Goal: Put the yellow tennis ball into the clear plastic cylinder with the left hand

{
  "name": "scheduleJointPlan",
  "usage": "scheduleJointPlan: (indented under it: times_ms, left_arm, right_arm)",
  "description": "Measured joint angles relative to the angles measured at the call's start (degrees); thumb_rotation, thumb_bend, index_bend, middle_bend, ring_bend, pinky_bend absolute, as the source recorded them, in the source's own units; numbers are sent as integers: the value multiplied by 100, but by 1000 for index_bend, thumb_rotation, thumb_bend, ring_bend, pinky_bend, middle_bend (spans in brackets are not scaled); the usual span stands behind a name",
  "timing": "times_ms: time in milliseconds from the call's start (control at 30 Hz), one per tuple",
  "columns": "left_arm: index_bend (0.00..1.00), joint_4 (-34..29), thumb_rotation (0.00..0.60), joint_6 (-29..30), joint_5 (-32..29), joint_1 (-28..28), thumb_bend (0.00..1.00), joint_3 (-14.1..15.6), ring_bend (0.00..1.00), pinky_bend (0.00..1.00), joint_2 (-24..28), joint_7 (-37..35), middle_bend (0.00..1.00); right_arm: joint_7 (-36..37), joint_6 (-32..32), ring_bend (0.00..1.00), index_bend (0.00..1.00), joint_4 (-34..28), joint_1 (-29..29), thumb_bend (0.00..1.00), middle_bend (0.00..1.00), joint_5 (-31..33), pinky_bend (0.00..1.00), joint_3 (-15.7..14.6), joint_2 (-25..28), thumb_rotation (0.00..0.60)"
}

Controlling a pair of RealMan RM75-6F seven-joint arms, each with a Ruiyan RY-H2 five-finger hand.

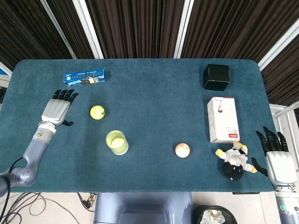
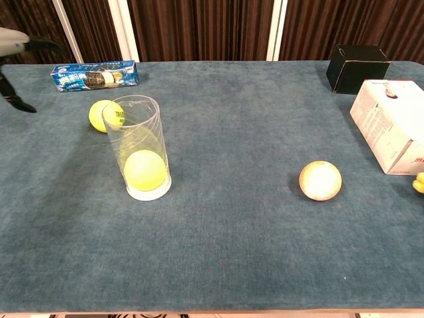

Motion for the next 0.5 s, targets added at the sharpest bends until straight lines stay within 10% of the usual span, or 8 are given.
scheduleJointPlan:
  times_ms: [500]
  left_arm:
    - [128,1593,600,-507,-62,-854,2,86,25,101,-1392,-177,68]
  right_arm:
    - [-70,-50,107,132,26,11,352,35,67,44,13,-14,600]
